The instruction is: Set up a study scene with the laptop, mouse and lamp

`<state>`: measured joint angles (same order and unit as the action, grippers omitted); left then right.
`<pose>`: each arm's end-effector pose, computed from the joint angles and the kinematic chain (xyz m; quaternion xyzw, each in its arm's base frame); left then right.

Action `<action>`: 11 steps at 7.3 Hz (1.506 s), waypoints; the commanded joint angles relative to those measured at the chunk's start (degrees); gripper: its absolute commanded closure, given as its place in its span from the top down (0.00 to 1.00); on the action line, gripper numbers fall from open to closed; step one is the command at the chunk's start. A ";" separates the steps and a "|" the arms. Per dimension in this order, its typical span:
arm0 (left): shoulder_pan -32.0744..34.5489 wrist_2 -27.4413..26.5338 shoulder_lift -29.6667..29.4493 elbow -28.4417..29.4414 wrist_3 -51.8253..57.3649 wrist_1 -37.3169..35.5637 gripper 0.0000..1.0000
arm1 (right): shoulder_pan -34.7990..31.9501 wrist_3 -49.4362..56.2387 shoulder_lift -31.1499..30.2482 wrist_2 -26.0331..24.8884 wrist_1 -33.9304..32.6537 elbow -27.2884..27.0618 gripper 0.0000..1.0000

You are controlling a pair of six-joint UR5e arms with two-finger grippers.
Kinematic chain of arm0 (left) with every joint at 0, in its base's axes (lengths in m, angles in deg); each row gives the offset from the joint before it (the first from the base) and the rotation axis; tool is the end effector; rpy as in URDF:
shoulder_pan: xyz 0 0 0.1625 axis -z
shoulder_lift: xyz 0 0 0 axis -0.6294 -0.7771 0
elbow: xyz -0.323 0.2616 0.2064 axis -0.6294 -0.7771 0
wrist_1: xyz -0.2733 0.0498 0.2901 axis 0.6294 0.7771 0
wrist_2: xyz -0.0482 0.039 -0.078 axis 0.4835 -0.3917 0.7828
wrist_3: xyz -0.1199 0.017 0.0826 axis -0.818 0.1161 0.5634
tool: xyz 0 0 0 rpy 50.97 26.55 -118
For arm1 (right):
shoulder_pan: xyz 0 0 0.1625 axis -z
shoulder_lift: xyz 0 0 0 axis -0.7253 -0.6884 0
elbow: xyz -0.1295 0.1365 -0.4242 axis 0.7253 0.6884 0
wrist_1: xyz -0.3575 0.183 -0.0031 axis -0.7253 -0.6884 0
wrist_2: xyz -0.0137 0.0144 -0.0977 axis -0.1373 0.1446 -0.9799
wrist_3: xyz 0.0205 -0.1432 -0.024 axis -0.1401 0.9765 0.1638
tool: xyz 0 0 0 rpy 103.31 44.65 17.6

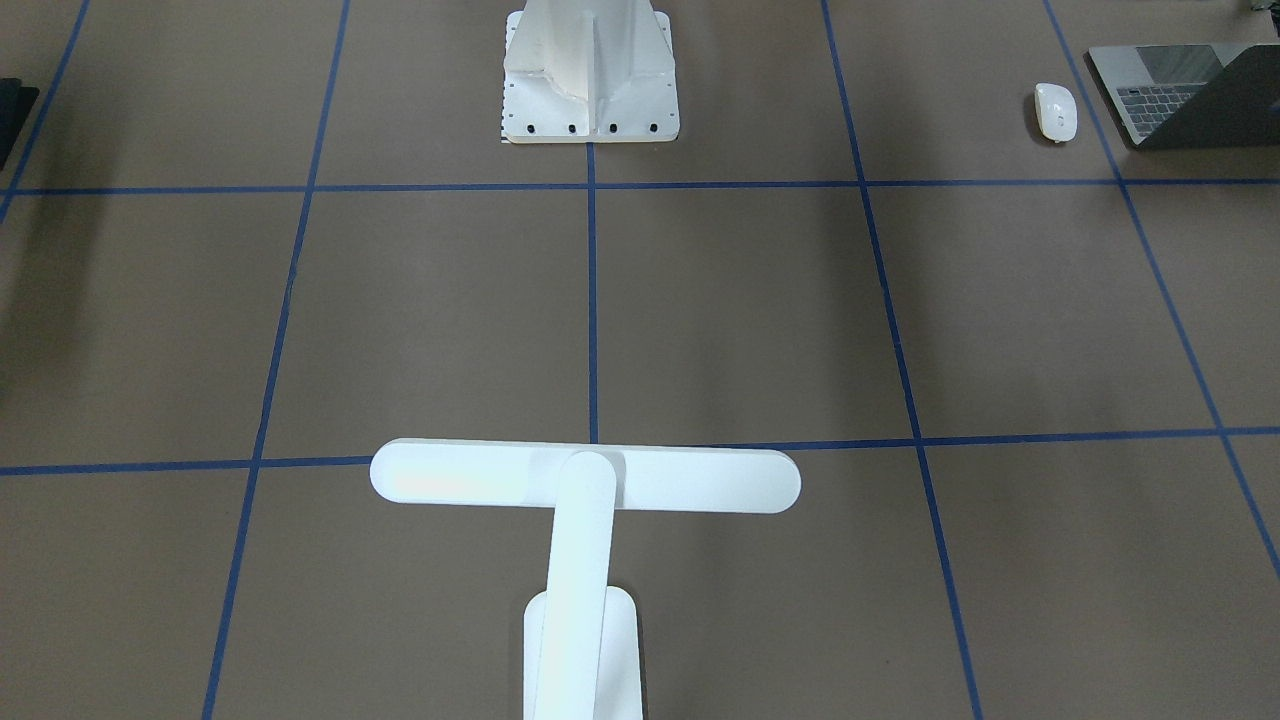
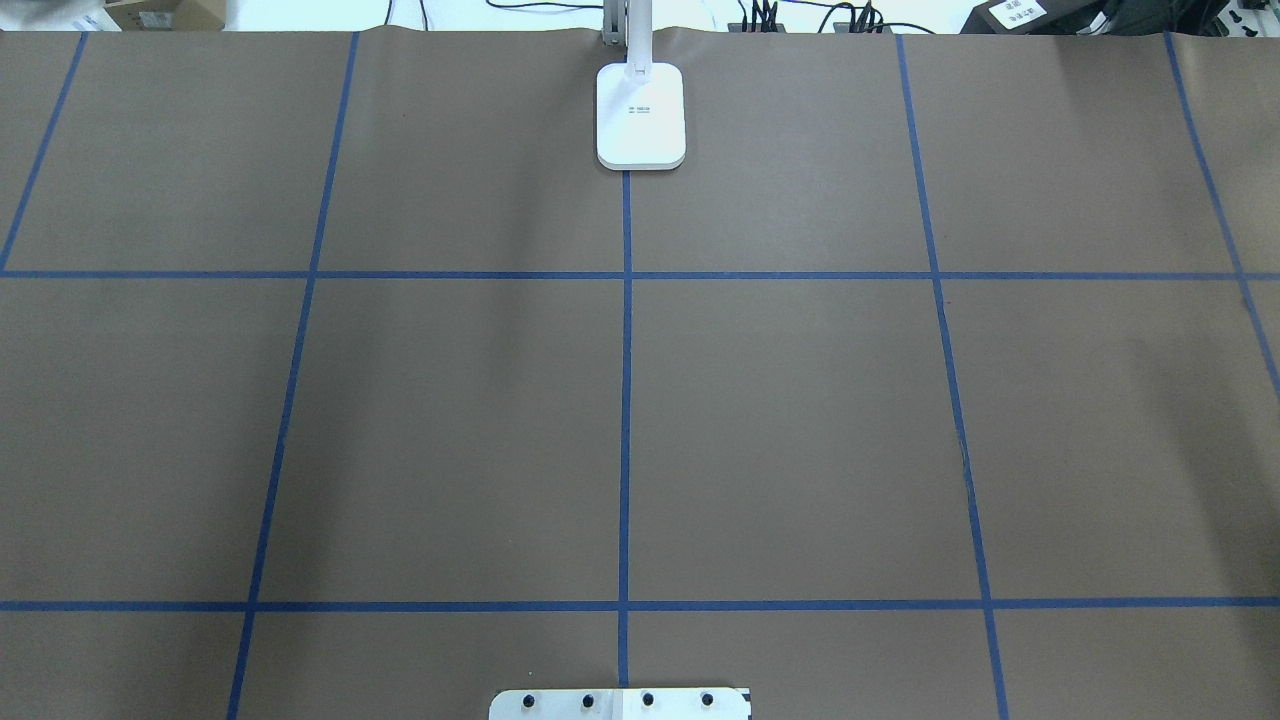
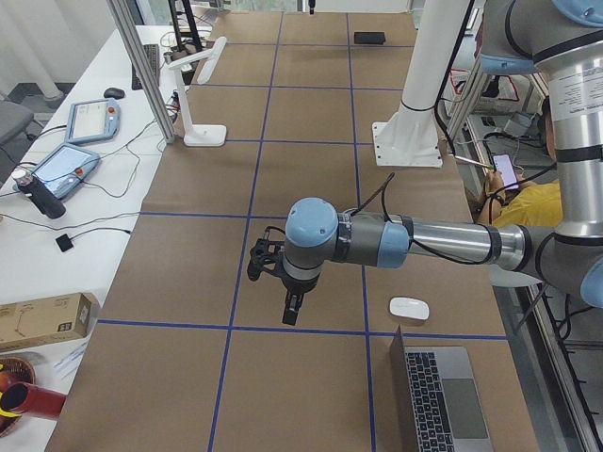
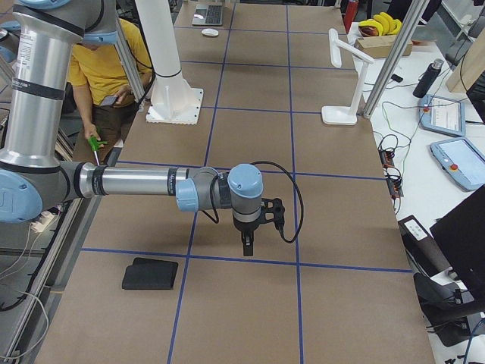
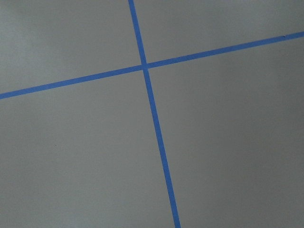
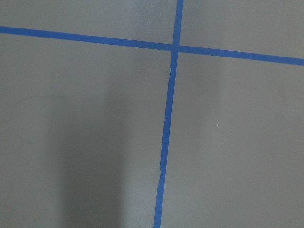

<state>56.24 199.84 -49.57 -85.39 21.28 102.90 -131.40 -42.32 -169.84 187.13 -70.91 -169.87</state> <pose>-0.0640 -0.3712 0.6723 0.0921 0.3741 0.0368 0.9221 0.0013 -0.3834 0.7048 0.0351 -0.3606 -0.0366 0.9313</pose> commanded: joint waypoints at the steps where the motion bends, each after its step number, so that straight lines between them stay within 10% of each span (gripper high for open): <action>1: 6.06 -1.80 -0.31 3.91 -0.33 -0.09 1.00 | 0.00 0.00 -0.12 0.00 0.00 0.02 1.00; 7: 24.96 -3.48 3.90 7.00 -1.90 -5.44 1.00 | 0.00 0.00 -0.21 0.00 0.09 -0.16 1.00; 11: 27.87 -4.54 11.01 5.78 -21.90 -12.45 1.00 | 0.00 0.00 -0.30 0.00 0.09 -0.33 1.00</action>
<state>82.60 195.69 -41.31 -79.20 4.90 93.35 -131.40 -42.32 -170.11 187.13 -70.82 -170.19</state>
